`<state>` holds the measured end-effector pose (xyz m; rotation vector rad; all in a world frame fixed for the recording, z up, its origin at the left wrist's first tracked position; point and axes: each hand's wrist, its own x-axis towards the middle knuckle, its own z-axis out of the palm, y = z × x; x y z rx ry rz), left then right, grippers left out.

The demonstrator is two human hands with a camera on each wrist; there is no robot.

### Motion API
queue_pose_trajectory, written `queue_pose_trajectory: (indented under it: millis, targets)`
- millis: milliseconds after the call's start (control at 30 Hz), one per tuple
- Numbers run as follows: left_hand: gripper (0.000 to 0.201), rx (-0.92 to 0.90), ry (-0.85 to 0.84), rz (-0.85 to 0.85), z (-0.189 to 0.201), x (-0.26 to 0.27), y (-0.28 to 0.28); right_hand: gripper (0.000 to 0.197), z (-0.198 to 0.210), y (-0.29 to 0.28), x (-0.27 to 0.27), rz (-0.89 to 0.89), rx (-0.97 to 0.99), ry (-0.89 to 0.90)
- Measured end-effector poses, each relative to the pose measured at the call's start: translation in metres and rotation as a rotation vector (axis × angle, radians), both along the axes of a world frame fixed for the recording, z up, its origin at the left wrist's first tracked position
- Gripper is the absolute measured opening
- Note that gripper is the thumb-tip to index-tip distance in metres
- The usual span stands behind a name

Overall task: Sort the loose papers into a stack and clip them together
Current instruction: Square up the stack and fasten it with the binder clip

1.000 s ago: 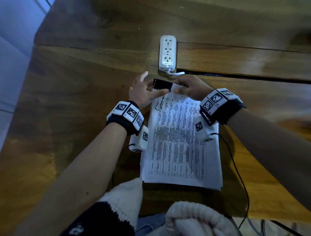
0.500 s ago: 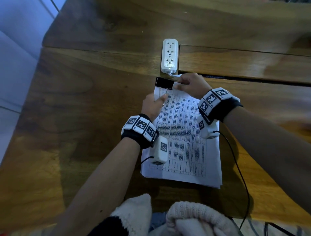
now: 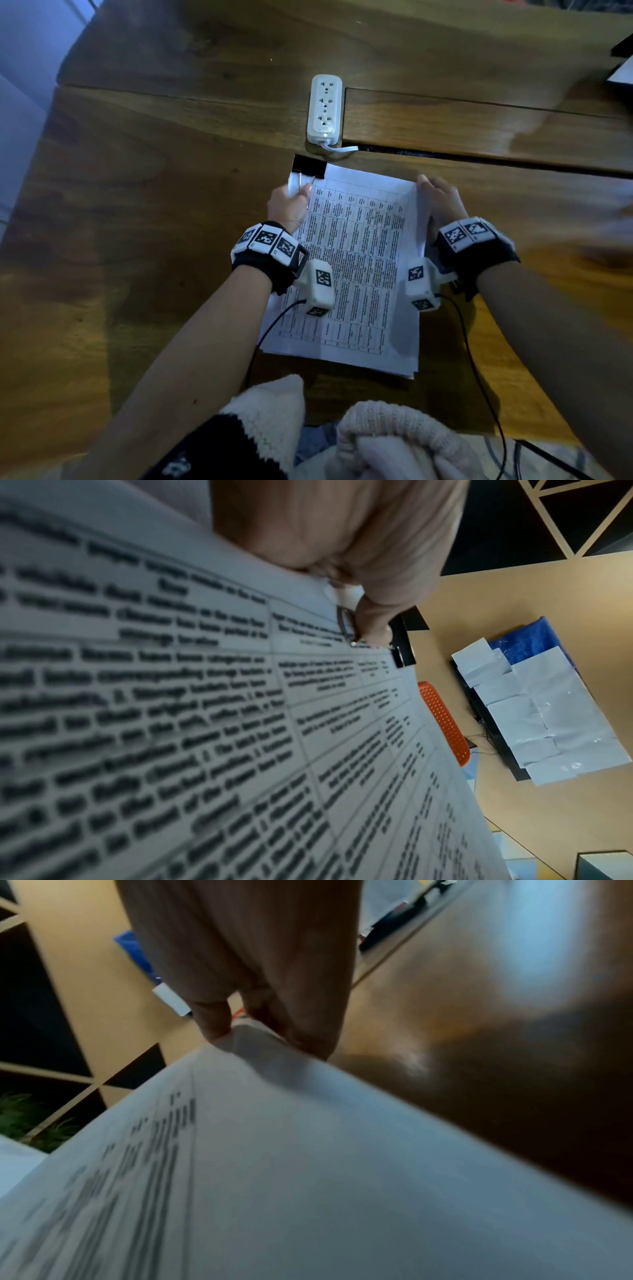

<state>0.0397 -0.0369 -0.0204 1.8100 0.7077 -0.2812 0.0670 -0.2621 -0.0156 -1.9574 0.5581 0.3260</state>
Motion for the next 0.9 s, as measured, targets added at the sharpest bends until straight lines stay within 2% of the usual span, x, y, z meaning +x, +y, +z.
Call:
queue_pose_trajectory:
  millis: [67,133,233,367,467,500,567,600,733,900]
  targets:
    - [0.030,0.005,0.005,0.025,-0.002,0.001,0.000,0.029,-0.005,-0.001,-0.017,-0.041,0.070,0.075]
    - [0.041,0.026,0.019,0.068,0.001,0.002,0.000,0.027,-0.009,0.001,-0.044,0.020,0.136,0.129]
    - [0.042,0.051,0.041,0.109,0.003,0.001,0.001,0.024,-0.013,0.003,-0.078,0.049,0.385,0.083]
    - [0.055,0.015,0.066,0.153,-0.001,-0.013,0.005,0.019,-0.014,0.001,-0.078,0.160,0.207,-0.097]
    - [0.065,-0.007,0.121,0.139,-0.011,-0.038,0.018,0.013,-0.008,0.014,-0.074,0.217,0.200,-0.120]
    - [0.060,-0.025,0.139,0.118,-0.016,-0.047,0.022,0.012,-0.009,0.019,-0.072,0.200,0.219,-0.113]
    - [0.032,-0.050,0.115,0.085,-0.018,-0.063,0.032,0.014,-0.007,0.031,-0.069,0.128,0.255,-0.097]
    - [0.027,-0.054,0.093,0.086,-0.017,-0.068,0.038,0.014,-0.006,0.038,-0.067,0.106,0.272,-0.088]
    - [0.035,0.039,0.044,0.079,0.002,-0.076,0.075,0.014,0.001,0.079,-0.060,0.092,0.310,-0.066]
    - [0.036,0.249,-0.004,0.129,0.030,-0.077,0.157,0.023,0.027,0.167,-0.060,0.114,0.383,-0.058]
